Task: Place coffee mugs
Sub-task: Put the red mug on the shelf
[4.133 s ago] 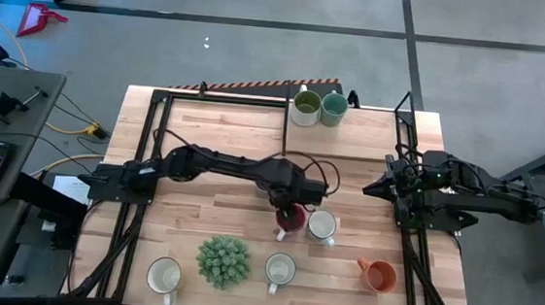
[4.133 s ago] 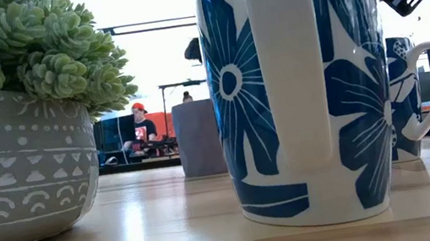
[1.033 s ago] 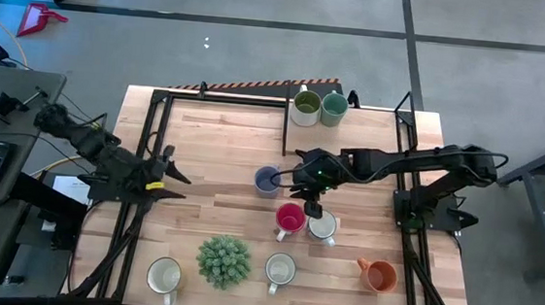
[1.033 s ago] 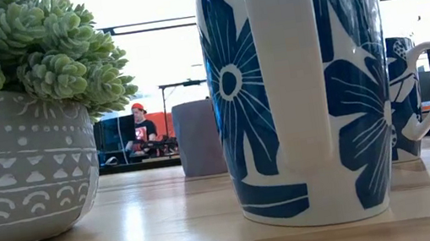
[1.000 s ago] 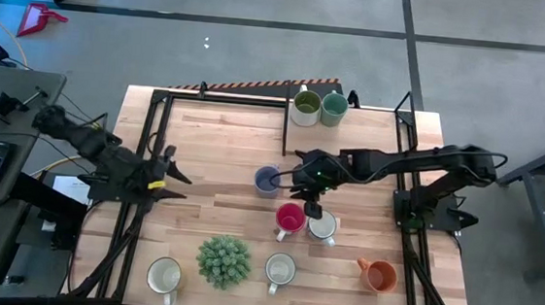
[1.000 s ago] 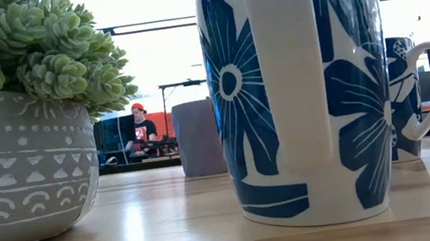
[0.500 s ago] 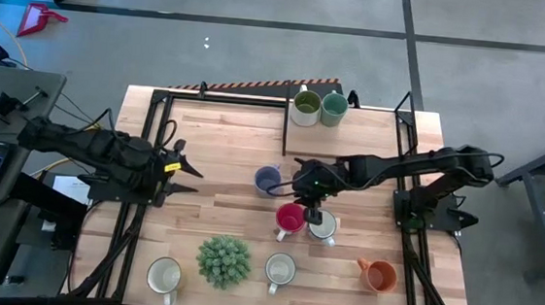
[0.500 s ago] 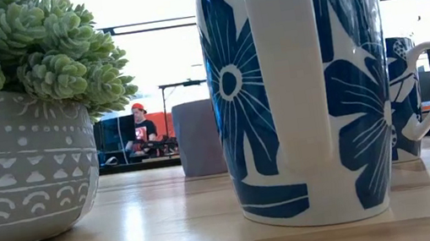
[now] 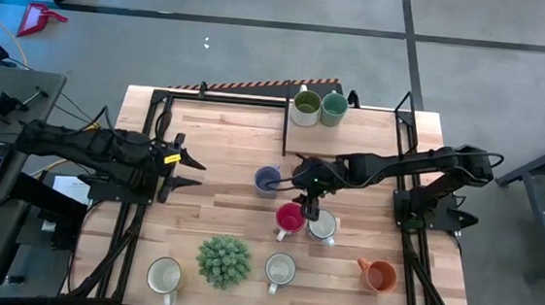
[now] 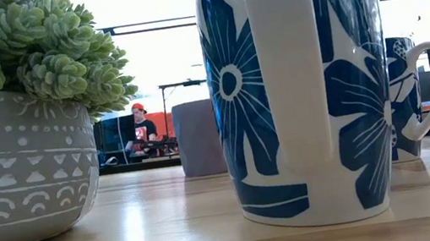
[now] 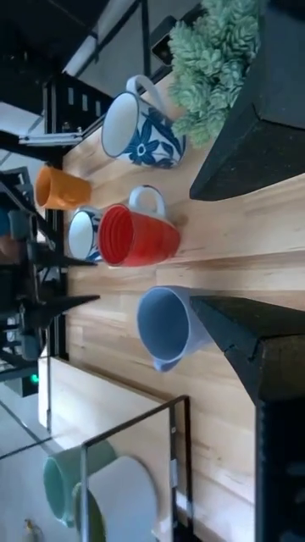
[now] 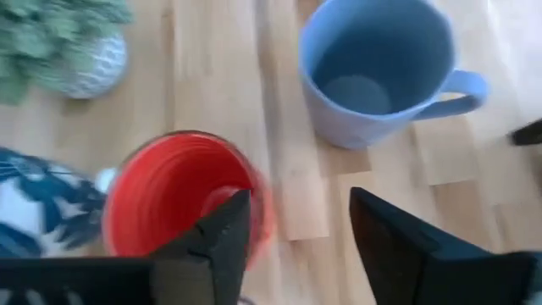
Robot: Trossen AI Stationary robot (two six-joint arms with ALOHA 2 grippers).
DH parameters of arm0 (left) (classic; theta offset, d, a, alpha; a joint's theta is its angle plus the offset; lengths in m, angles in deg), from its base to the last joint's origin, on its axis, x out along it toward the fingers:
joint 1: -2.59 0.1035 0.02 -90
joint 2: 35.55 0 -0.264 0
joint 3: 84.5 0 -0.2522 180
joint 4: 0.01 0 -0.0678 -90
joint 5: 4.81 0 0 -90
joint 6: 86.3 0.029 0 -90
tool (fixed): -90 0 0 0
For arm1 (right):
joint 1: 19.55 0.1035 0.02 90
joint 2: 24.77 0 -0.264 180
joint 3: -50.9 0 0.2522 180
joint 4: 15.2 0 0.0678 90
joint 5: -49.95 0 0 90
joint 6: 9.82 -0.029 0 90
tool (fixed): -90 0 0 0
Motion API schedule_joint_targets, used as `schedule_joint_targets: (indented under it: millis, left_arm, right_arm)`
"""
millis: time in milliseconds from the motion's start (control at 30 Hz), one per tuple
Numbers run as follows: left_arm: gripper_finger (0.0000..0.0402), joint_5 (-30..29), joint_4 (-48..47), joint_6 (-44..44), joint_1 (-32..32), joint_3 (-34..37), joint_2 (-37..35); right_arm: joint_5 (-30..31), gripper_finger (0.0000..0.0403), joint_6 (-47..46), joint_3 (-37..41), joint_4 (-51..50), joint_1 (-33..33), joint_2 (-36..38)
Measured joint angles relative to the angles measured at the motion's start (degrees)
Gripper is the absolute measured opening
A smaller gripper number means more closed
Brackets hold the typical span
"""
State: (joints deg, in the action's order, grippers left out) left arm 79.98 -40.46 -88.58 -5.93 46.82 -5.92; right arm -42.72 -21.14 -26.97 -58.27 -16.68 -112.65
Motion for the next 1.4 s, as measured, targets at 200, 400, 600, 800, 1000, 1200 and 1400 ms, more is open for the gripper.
schedule_joint_targets:
  millis: [200,400,600,800,1000,1200,1400]
  left_arm:
    - [0.0184,0.1,-0.8,0.9,0.0,0.0,0.8]
    - [0.0184,0.1,-0.8,0.9,0.0,0.0,1.4]
    - [0.0184,0.1,-0.9,0.4,0.0,0.0,1.6]
    - [0.0184,0.1,-0.9,-0.1,0.0,0.0,1.6]
    - [0.0184,0.1,-0.9,-0.1,0.0,0.0,1.6]
    - [0.0184,0.1,-0.9,-0.6,0.0,0.0,1.6]
    - [0.0184,0.1,-0.9,-0.6,0.0,0.0,1.6]
  right_arm:
    - [-4.9,0.0196,-0.2,0.0,0.7,1.3,0.0]
    - [-2.4,0.0196,-0.4,0.0,0.5,1.7,-0.2]
    - [-2.1,0.0196,-0.3,0.0,1.0,1.8,-4.0]
    - [-2.4,0.0196,-0.5,0.0,1.8,1.8,-6.8]
    - [-2.4,0.0193,-0.6,0.0,4.0,1.8,-9.0]
    - [-3.9,0.0183,-0.7,0.0,6.1,1.5,-11.4]
    - [-3.9,0.0169,-0.7,0.0,8.5,1.5,-12.3]
